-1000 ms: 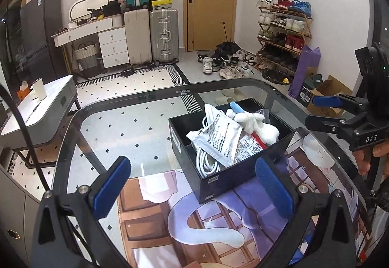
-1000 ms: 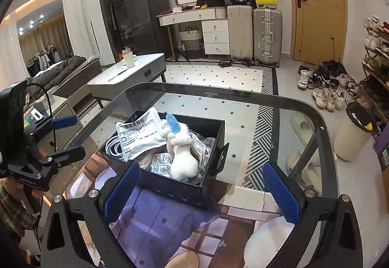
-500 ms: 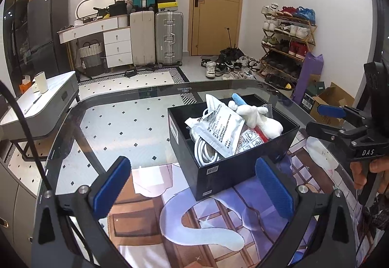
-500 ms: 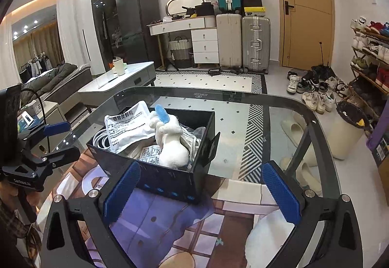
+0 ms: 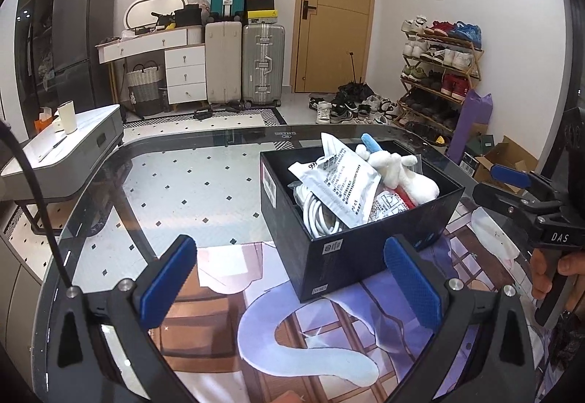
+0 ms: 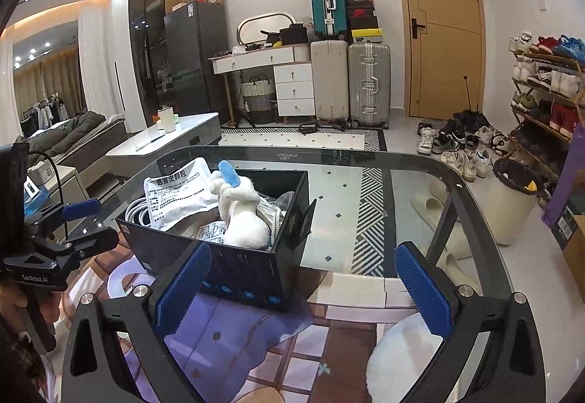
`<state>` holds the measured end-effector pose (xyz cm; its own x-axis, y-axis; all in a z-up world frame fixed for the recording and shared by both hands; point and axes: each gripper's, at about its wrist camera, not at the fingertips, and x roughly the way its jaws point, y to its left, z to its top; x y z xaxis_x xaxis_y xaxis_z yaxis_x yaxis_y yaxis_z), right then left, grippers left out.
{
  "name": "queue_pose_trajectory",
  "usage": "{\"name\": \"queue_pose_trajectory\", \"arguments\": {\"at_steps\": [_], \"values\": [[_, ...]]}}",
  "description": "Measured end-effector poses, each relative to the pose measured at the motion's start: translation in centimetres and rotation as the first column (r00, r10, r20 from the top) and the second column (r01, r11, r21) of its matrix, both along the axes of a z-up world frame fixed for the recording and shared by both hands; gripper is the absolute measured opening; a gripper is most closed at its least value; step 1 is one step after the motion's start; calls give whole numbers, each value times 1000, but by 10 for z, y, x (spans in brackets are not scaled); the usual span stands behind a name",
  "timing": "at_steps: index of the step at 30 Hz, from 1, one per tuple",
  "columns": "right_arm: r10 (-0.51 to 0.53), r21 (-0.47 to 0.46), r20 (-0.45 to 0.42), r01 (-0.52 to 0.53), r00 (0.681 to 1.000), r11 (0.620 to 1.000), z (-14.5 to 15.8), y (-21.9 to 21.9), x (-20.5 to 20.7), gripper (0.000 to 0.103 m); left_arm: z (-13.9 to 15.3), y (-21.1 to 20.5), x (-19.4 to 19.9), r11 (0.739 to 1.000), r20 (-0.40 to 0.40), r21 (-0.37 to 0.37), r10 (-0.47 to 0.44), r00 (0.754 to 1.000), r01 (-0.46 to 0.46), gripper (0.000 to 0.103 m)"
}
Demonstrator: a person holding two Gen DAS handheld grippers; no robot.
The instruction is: Organize soft objects
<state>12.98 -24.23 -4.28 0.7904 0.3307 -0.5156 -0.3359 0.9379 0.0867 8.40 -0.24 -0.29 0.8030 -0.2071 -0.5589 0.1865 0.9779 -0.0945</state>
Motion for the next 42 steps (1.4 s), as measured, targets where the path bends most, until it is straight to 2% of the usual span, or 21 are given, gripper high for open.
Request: {"name": "queue_pose_trajectory", "arguments": {"at_steps": [14, 33, 42], "values": [[-15, -10, 11, 16, 1000, 1000, -10, 0, 0, 102, -6, -4, -7, 1000, 50, 24, 19, 999, -20, 103], [-8, -30, 6, 9, 1000, 1000, -13, 5, 2, 102, -8, 1, -3, 1000, 28, 0, 15, 999, -15, 103], [-1, -31, 3, 1, 1000, 1000, -15, 5, 0, 102, -9, -4, -4, 1000, 51, 24, 0, 999, -2, 103]]}}
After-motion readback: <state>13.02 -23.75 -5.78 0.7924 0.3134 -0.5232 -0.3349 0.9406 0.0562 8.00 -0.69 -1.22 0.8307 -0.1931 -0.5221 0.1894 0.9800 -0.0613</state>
